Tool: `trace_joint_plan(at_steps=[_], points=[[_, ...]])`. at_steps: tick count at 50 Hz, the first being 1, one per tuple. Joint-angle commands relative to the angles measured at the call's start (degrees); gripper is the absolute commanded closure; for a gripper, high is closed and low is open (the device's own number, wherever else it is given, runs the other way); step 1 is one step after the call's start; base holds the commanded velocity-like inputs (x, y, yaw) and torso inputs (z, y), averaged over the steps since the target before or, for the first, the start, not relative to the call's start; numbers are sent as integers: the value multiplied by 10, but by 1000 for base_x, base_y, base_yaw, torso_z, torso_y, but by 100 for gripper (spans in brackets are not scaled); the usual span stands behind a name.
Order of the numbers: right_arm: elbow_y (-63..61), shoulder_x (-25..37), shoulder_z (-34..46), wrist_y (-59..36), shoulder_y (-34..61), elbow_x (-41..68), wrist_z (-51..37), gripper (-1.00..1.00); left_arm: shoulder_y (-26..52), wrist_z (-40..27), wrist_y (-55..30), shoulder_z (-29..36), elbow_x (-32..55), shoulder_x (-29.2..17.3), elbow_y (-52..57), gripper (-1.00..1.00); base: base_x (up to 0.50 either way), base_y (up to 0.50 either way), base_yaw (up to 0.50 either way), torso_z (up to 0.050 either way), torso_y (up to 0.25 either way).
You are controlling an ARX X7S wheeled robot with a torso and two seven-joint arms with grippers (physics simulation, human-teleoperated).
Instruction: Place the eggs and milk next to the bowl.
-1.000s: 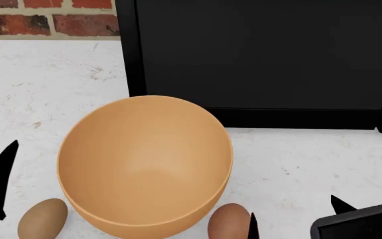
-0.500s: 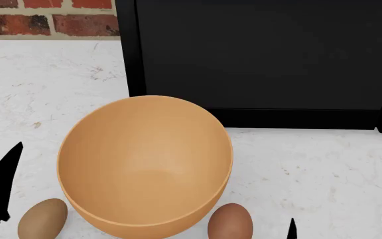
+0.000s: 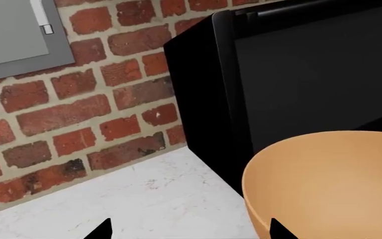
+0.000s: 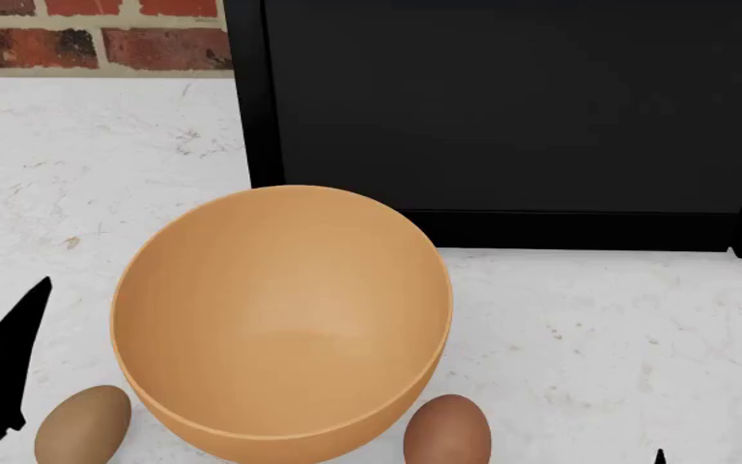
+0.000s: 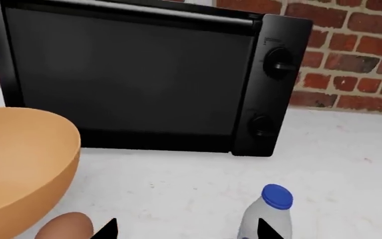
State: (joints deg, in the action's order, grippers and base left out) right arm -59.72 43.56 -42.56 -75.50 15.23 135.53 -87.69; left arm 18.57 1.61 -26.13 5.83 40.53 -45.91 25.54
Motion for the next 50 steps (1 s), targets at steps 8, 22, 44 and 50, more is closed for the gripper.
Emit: trace_joint_plan(at_steps=[8,22,44,50], points=[[16,-28,-193,-61,-55,55,10,-100,5,-3,-6,5,-1,-1,7,-100,0,0,0,0,0],[42,-91,-288,-144,-57,-34,122,-100,3,-2,-4,4,-1,-4,8,-100,0,0,0,0,0],[-3,-151,-267,-144,-52,-392,440,-100,9,-8,-14,10,-3,-9,17,-100,0,0,0,0,0],[-2,-130,-97,95,-211,-654,547,-100,10,-9,-16,9,-1,-11,19,-100,0,0,0,0,0]])
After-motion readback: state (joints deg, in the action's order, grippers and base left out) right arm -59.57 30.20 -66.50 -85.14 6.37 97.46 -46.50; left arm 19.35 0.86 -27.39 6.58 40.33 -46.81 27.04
